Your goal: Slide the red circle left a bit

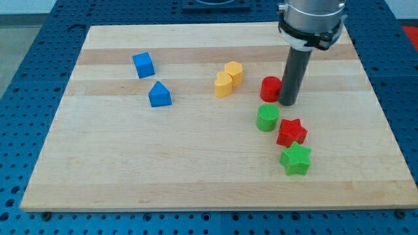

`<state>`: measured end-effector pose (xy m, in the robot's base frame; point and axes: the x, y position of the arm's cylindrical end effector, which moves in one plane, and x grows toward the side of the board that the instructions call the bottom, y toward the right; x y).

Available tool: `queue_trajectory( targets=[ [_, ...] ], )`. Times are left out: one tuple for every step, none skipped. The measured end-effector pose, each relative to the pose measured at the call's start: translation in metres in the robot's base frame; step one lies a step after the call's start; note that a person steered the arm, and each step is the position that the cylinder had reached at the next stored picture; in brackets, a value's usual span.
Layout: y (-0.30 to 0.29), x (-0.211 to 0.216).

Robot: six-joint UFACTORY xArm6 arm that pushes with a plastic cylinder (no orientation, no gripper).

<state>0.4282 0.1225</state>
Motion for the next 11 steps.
queue_trajectory(
  targets=[
    [-0.010, 0.000],
    [-0.032, -0.004],
    [-0.013, -0.004],
    [0.015, -0.003],
    [0.004, -0.021],
    [-0.016, -0.024],
    [-0.027, -0.022],
    [-0.042, -0.022],
    [-0.049, -0.022],
    [-0.029, -0.015],
    [-0.013, -0.006]
  ],
)
